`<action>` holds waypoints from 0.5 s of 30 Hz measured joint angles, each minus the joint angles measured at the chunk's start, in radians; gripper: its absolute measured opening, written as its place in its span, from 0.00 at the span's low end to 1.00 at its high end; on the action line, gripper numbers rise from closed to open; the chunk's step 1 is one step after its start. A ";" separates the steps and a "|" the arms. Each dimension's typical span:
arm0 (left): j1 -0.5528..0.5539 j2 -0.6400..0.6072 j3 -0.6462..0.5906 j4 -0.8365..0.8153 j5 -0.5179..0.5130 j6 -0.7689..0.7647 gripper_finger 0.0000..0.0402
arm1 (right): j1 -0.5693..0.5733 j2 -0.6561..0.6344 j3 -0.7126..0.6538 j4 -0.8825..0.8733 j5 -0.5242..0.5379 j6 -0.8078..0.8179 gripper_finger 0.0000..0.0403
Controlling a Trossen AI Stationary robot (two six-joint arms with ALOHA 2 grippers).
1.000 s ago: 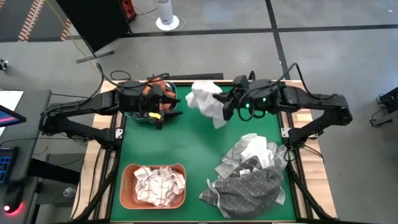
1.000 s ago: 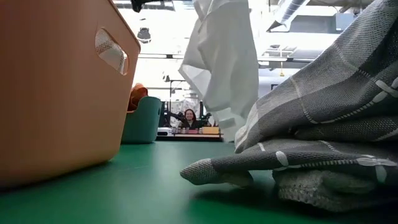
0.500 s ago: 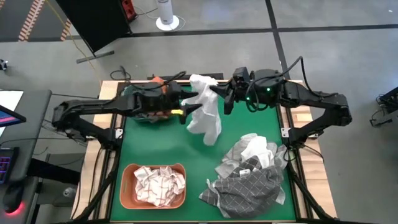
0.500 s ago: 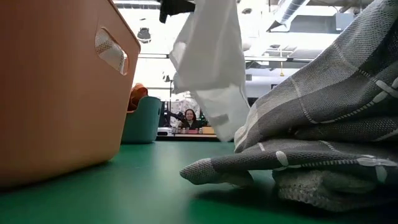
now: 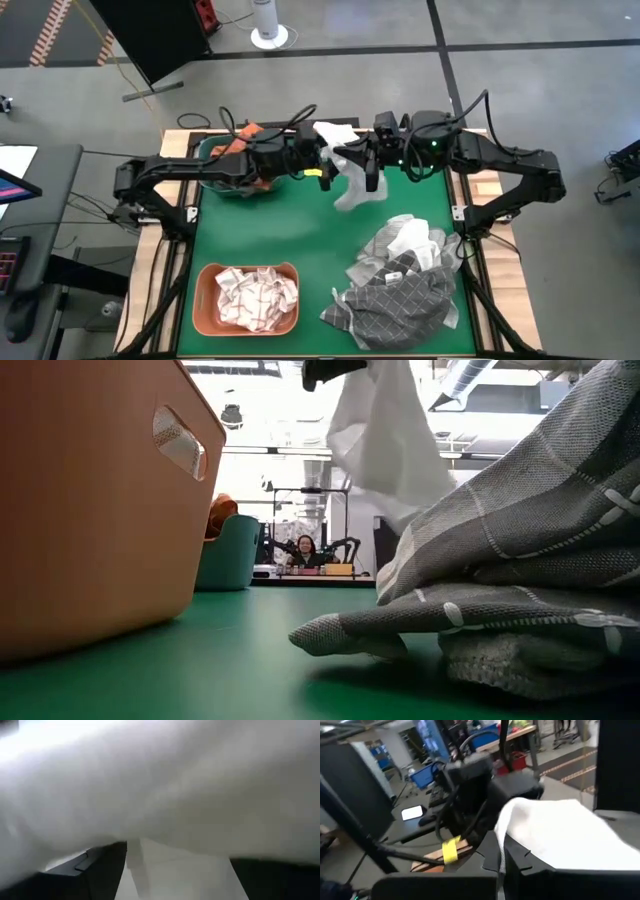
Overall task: Sort microfiber towel by color & place in baskets
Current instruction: Put the left white microfiber towel into the orange bin
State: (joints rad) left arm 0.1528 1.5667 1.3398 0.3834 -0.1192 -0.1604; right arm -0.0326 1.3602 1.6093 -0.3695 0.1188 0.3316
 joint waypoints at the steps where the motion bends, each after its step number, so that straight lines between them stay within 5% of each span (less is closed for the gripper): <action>1: 0.000 0.004 0.004 0.011 0.001 0.006 0.80 | 0.004 0.000 0.000 -0.008 -0.011 0.004 0.05; 7: 0.000 0.004 0.008 0.092 0.002 0.052 0.62 | 0.033 0.000 0.000 -0.041 -0.018 0.007 0.09; 15: -0.001 -0.016 0.008 0.101 0.023 0.050 0.09 | 0.066 0.000 0.000 -0.075 -0.019 0.012 0.25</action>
State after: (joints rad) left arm 0.1520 1.5512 1.3483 0.4847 -0.0964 -0.1108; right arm 0.0332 1.3598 1.6096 -0.4444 0.1001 0.3437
